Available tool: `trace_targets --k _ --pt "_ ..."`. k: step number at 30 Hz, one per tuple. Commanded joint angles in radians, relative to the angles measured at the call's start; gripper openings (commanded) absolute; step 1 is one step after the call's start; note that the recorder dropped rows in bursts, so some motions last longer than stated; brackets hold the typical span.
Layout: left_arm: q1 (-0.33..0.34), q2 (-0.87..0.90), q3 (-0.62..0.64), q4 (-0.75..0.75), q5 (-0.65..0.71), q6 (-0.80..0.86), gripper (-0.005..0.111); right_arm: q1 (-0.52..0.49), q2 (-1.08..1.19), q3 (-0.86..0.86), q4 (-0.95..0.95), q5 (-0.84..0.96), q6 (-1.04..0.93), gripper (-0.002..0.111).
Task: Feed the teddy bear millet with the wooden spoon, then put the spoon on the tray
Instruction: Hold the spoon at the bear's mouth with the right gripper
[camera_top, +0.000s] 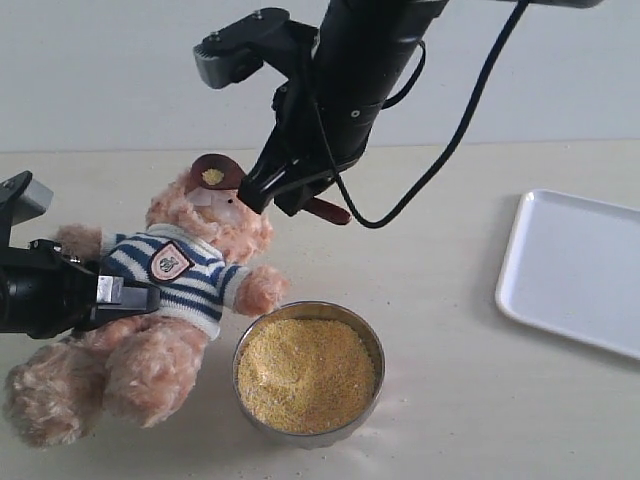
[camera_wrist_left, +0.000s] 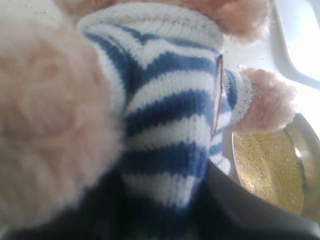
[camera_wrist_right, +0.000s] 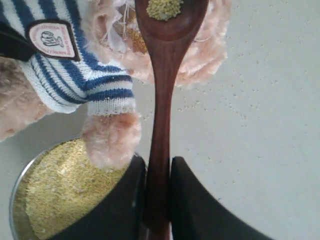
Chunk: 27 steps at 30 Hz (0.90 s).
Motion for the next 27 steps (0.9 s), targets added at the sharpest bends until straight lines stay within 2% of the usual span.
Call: trace_targets --k 1,4,20,27 --pt "-0.004 0.000 -0.001 -0.004 0.024 0.005 0.005 0.062 0.007 -0.006 -0.189 -0.013 0.067 0.000" --pt "-0.004 0.000 -0.001 -0.004 0.024 0.005 0.005 0.086 0.009 -0.006 -0.287 -0.015 0.104 0.000" --pt "-0.004 0.000 -0.001 -0.004 0.024 0.005 0.005 0.163 0.041 -0.004 -0.439 -0.044 0.140 0.000" --pt "-0.004 0.000 -0.001 -0.004 0.024 0.005 0.005 0.237 0.058 -0.004 -0.656 -0.010 0.221 0.000"
